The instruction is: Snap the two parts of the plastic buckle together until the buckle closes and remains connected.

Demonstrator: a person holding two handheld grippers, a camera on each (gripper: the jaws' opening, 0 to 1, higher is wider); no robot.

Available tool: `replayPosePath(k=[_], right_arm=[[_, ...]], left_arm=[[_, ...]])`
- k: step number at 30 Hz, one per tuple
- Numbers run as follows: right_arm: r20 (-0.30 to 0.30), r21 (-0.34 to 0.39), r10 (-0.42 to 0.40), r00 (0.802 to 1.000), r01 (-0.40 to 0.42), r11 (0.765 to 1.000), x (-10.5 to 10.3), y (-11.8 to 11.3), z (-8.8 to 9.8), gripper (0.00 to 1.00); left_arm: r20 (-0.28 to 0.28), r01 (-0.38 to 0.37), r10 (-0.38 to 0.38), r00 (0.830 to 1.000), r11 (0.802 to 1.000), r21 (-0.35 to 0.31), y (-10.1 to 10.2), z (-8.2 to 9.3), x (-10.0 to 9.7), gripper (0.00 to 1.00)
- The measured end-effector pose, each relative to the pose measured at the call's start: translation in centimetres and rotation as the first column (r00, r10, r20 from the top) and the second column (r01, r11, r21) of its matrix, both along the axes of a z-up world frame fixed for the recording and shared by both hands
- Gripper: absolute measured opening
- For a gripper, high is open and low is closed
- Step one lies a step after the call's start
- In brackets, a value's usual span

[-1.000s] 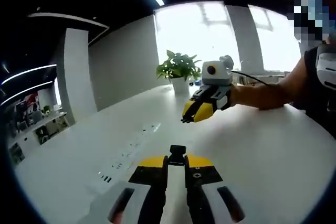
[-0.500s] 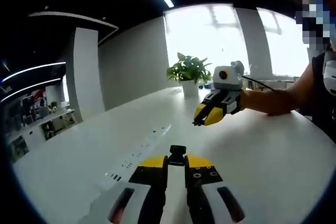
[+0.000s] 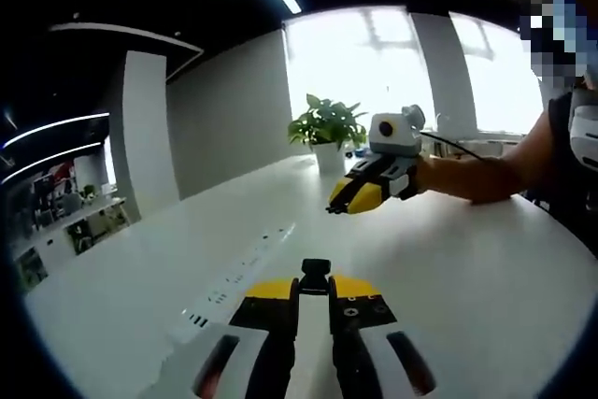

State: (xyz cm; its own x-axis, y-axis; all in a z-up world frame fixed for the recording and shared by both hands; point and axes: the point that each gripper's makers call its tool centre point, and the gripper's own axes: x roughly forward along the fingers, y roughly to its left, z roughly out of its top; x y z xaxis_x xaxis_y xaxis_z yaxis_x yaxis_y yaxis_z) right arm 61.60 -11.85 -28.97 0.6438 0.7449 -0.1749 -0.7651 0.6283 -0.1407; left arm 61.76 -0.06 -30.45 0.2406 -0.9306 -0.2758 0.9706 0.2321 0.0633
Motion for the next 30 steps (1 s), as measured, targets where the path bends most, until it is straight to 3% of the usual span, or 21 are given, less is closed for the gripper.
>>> replayPosePath(k=[20,30], right_arm=[[-0.008,-0.011,0.011,1.0,-0.011,1.0,-0.4,0.1,-0.3,0.11],[0.022,-0.008,0.042,0.999,-0.041,0.999,-1.0,0.4,0.2,0.11]], left_arm=[[-0.009,0.006,-0.007,1.0,0.999,-0.034,-0.3,0.3,-0.4,0.1],[-0.017,0.033,-0.034,0.999,0.999,-0.038,-0.6,0.2,-0.9,0.1]])
